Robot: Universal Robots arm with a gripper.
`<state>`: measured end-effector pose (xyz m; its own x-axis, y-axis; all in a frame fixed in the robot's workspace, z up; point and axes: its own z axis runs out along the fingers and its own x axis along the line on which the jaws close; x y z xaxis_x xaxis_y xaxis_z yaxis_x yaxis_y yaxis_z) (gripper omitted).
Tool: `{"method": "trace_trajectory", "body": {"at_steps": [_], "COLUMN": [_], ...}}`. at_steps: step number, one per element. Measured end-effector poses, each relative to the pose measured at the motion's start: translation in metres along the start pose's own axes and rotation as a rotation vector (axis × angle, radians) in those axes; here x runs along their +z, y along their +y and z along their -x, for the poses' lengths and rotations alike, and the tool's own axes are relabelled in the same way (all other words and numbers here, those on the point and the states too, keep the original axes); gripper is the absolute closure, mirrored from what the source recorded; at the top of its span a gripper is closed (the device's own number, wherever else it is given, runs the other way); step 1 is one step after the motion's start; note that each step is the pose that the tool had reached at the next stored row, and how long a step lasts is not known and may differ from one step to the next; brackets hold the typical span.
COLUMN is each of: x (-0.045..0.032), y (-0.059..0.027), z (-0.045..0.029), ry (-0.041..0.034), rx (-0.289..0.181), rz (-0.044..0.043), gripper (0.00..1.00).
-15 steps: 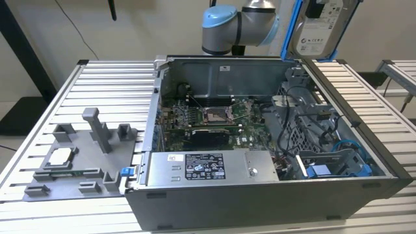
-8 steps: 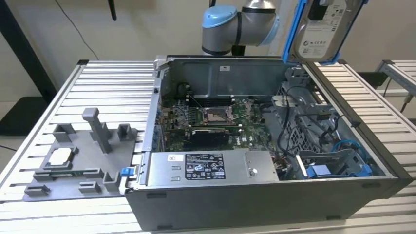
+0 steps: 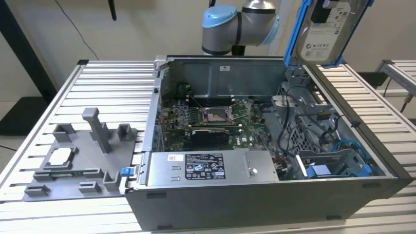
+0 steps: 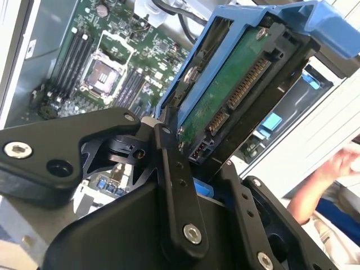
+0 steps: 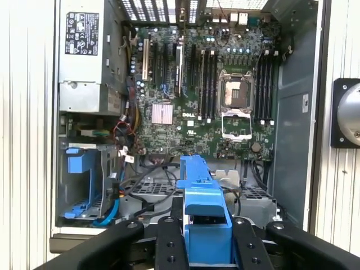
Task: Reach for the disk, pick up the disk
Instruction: 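Pick up the disk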
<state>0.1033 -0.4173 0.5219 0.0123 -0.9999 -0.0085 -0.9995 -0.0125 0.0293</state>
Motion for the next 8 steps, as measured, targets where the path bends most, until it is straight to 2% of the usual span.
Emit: {"method": "trace_trajectory", "body": {"at_steps": [8], "x": [-0.0001], "y": [0.0002], "z": [-0.0131], "ry": [0.0000], "rx": [0.000], "rz": [0.0002], "gripper": [1.00]}}
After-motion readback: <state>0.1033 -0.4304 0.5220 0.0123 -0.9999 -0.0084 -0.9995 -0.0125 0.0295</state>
